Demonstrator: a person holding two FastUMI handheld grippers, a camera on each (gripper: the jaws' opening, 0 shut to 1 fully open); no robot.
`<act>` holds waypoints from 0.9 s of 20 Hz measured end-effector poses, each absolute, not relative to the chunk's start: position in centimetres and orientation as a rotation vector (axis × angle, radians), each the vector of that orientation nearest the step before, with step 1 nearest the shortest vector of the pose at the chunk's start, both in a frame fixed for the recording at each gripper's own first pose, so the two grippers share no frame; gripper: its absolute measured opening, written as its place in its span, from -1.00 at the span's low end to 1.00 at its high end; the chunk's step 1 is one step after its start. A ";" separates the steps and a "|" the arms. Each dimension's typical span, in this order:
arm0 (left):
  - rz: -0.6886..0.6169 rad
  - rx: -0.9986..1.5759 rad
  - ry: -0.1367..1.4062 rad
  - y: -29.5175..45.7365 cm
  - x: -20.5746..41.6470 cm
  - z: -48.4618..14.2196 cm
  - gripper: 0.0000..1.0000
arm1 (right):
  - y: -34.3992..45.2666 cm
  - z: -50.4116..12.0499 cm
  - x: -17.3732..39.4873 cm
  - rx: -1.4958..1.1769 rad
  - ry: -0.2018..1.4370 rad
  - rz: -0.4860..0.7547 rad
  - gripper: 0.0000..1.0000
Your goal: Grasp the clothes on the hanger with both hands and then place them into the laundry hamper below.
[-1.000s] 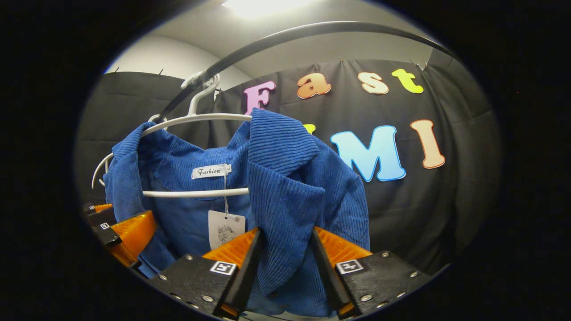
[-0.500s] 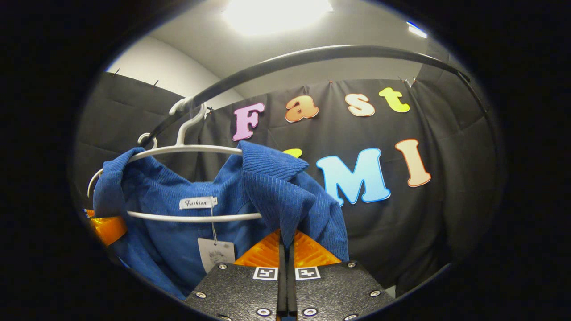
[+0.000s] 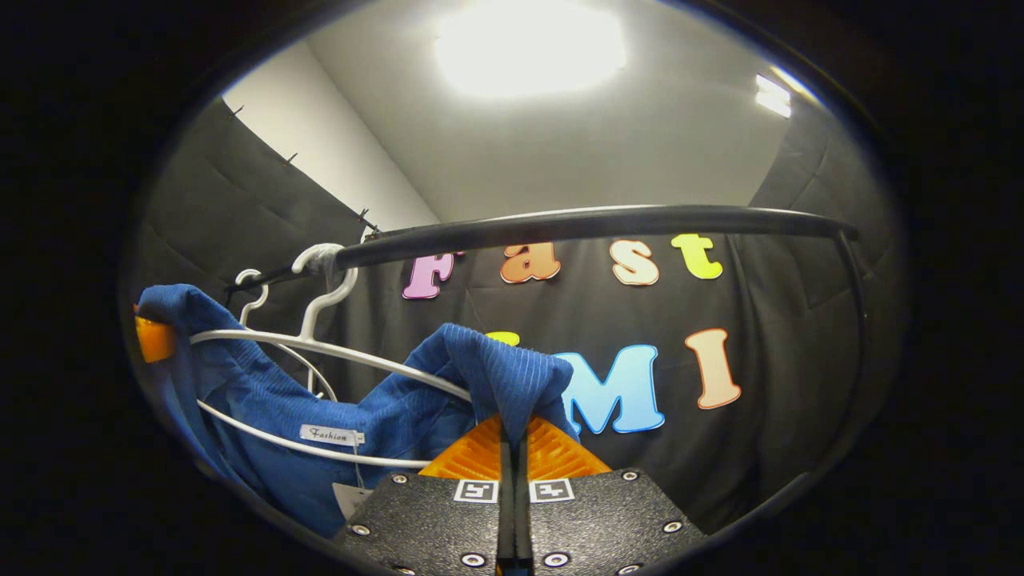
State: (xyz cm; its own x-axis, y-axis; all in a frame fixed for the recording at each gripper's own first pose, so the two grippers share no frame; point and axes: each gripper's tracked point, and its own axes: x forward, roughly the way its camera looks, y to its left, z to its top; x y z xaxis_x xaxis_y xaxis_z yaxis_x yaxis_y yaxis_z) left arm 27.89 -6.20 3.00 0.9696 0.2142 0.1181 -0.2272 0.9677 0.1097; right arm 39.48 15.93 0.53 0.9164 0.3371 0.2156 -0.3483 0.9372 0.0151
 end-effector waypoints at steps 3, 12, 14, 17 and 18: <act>0.236 0.122 -0.132 -4.8 28.0 4.6 -0.98 | 15.0 1.6 40.9 0.035 -0.243 0.323 -1.00; 0.212 0.205 -0.124 0.8 29.7 5.6 -0.98 | 12.1 0.1 45.3 -0.064 -0.267 0.257 -1.00; 0.202 0.229 -0.108 1.9 30.3 4.9 -0.97 | 12.0 -1.0 46.0 -0.078 -0.249 0.251 -1.00; 0.196 0.256 -0.072 2.9 31.6 2.9 -0.98 | 11.9 -3.1 46.7 -0.090 -0.206 0.252 -1.00; 0.201 0.265 -0.060 3.2 31.9 2.3 -0.98 | 11.9 -3.5 46.8 -0.083 -0.189 0.255 -1.00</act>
State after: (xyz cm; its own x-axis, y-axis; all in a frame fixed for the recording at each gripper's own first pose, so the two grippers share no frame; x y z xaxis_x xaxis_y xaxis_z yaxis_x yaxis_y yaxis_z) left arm 31.93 3.23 2.26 0.9782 0.1895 0.0849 -0.2052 0.9451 0.2543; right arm 46.82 11.88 -3.53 0.9501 0.2581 0.1754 -0.2425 0.9644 -0.1056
